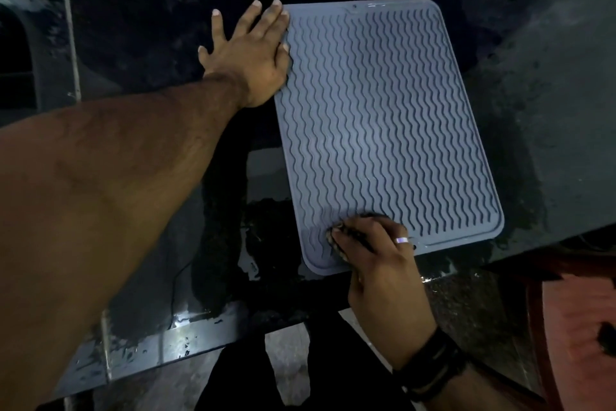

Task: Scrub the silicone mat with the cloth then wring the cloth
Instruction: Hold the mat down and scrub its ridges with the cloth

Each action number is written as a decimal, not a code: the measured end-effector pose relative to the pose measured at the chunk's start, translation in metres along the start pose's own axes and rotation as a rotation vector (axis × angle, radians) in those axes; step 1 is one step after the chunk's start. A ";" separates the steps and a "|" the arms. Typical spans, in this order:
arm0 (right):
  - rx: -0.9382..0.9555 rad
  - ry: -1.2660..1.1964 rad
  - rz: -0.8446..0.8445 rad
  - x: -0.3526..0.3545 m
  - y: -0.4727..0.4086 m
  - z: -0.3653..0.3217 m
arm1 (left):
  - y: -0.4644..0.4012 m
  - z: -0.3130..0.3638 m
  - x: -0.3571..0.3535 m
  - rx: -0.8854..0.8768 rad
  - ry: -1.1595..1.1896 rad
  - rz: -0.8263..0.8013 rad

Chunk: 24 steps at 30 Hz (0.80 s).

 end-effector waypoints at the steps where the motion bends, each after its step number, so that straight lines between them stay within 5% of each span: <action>1: 0.003 0.000 0.001 -0.001 0.006 0.000 | 0.000 0.000 0.000 -0.001 0.000 0.001; 24: 0.102 -0.140 0.135 0.019 0.028 0.009 | -0.001 -0.004 -0.001 0.016 0.028 0.013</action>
Point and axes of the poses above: each hand's wrist, its own y-axis away from the middle knuckle, its own x-axis out of the back of the hand, z = x × y, the point moved 2 cm from there along -y, towards the middle knuckle, and after that the axes turned 10 degrees about x, right-handed, at the moved point
